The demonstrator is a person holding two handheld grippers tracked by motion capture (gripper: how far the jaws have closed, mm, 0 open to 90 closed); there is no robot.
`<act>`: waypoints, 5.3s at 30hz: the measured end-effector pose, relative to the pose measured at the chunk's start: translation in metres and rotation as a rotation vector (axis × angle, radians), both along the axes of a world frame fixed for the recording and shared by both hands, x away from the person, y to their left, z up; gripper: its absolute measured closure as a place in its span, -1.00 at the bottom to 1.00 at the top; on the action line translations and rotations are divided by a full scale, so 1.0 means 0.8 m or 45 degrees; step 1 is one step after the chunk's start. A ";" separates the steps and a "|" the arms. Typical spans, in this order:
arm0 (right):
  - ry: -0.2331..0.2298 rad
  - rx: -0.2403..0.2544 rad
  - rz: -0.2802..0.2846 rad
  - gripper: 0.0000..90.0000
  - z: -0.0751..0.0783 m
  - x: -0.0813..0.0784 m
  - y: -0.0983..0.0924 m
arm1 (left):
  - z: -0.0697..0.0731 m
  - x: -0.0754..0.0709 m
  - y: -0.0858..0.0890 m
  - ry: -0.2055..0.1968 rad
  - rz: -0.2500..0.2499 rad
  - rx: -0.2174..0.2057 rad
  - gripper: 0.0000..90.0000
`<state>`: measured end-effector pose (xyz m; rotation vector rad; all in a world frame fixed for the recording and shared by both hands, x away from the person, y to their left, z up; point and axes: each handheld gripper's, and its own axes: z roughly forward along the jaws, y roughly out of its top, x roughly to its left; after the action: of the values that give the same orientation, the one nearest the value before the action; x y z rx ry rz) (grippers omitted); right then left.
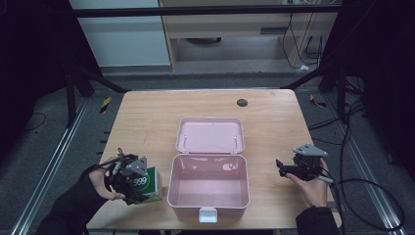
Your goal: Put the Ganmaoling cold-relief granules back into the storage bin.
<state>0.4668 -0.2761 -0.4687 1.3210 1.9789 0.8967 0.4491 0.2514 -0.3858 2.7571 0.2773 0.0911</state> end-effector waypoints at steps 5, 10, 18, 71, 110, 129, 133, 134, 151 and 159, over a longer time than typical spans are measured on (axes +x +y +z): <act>-0.004 0.002 0.001 -0.90 0.001 0.000 -0.001 | 0.019 0.000 -0.001 -0.007 0.004 -0.009 -0.69; -0.004 0.005 0.002 -0.90 0.001 -0.001 -0.001 | 0.038 -0.001 -0.003 -0.009 -0.007 -0.025 -0.69; -0.006 0.011 0.003 -0.90 0.001 -0.001 -0.001 | 0.068 0.000 -0.010 -0.030 -0.026 -0.037 -0.69; -0.006 -0.002 0.010 -0.91 -0.001 0.000 -0.002 | 0.142 -0.002 -0.098 -0.078 -0.172 -0.079 -0.69; 0.004 0.000 0.011 -0.91 -0.002 0.000 -0.002 | 0.084 0.019 -0.163 -0.024 -0.262 -0.029 -0.69; 0.013 -0.009 0.017 -0.92 -0.004 0.001 -0.001 | 0.047 0.020 -0.163 0.010 -0.257 0.009 -0.69; 0.013 -0.007 0.017 -0.92 -0.004 0.001 -0.001 | 0.040 0.021 -0.163 0.013 -0.254 0.007 -0.69; 0.015 -0.006 0.015 -0.92 -0.004 0.000 -0.001 | 0.038 0.021 -0.163 0.012 -0.253 0.011 -0.69; 0.013 -0.009 0.016 -0.93 -0.005 0.001 -0.001 | 0.003 0.022 -0.165 0.046 -0.243 0.050 -0.73; 0.014 -0.009 0.017 -0.93 -0.005 0.001 0.000 | 0.024 0.019 -0.157 0.020 -0.239 -0.028 -0.74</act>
<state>0.4676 -0.2765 -0.4726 1.3125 1.9996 0.8897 0.4642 0.1257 -0.3663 2.7473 0.0221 0.0173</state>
